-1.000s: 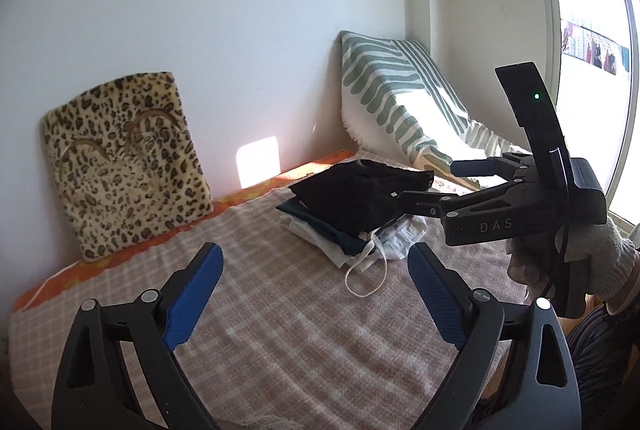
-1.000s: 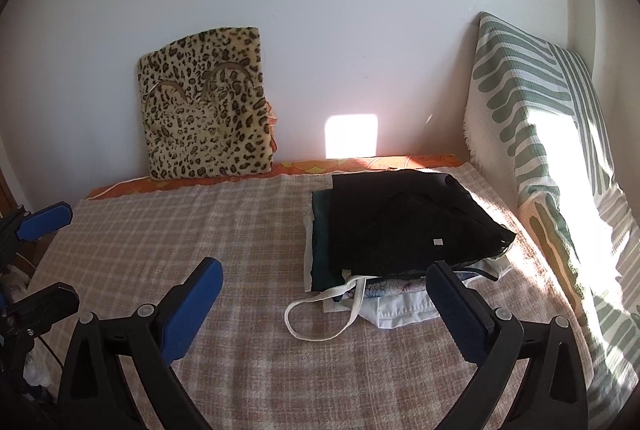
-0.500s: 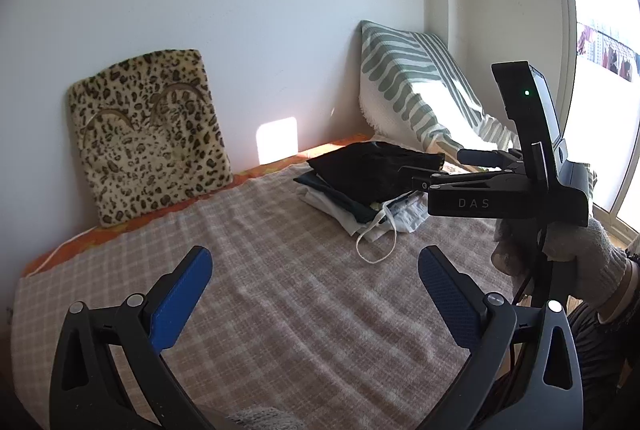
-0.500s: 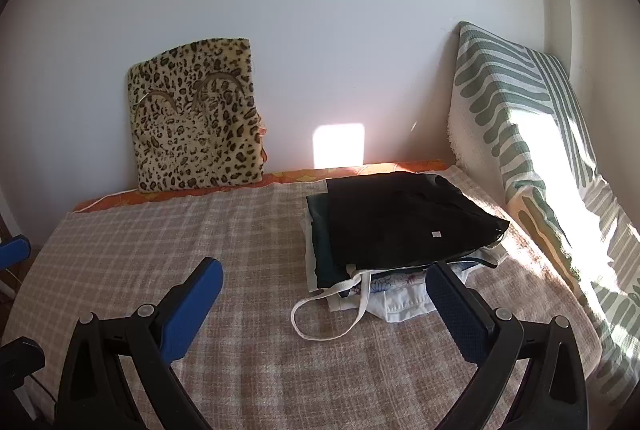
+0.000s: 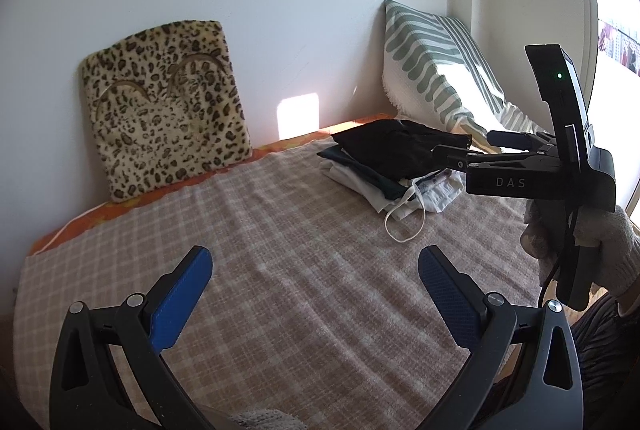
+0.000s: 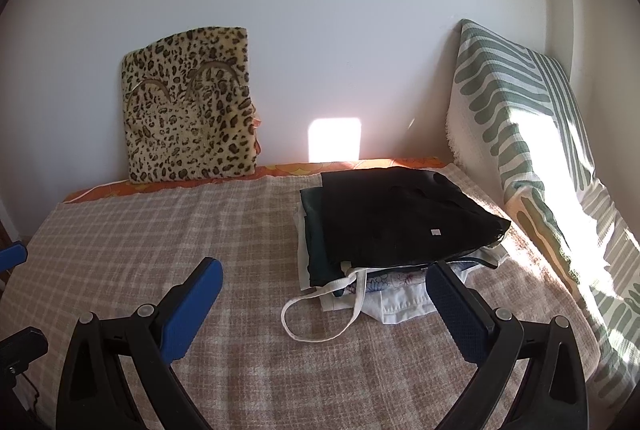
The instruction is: Fold small clothes
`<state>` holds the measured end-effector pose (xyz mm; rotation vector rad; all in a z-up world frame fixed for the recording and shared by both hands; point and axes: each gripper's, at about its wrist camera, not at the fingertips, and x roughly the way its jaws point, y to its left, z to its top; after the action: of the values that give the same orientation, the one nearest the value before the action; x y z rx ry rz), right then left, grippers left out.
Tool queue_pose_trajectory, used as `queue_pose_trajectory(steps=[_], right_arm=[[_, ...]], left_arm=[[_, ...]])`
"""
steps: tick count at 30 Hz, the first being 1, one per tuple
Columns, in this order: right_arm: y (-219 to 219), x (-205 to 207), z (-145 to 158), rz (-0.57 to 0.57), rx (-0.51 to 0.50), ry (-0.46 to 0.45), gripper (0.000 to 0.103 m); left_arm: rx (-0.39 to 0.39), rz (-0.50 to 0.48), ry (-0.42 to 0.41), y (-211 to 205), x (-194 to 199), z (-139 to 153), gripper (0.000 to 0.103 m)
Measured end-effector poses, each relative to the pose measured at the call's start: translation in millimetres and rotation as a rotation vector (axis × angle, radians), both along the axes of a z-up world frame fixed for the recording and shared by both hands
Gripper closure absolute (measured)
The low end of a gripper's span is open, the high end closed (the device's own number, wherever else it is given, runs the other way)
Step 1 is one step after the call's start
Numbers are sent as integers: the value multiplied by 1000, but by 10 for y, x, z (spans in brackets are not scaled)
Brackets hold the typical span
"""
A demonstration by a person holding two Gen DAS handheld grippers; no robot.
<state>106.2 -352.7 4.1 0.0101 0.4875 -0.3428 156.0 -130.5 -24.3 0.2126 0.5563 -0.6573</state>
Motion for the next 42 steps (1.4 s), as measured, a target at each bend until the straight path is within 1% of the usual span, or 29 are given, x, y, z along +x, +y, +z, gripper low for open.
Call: queue_pose_trajectory(steps=[6, 13, 42], right_arm=[[-6, -9, 5, 1, -5, 0, 0], [-18, -47, 14, -4, 26, -20, 0], [49, -88, 8, -1, 18, -20, 0]], left_arm=[[3, 4, 2, 14, -16, -16, 0], [5, 8, -2, 35, -40, -9, 0], [6, 0, -22, 75, -108, 51, 0]])
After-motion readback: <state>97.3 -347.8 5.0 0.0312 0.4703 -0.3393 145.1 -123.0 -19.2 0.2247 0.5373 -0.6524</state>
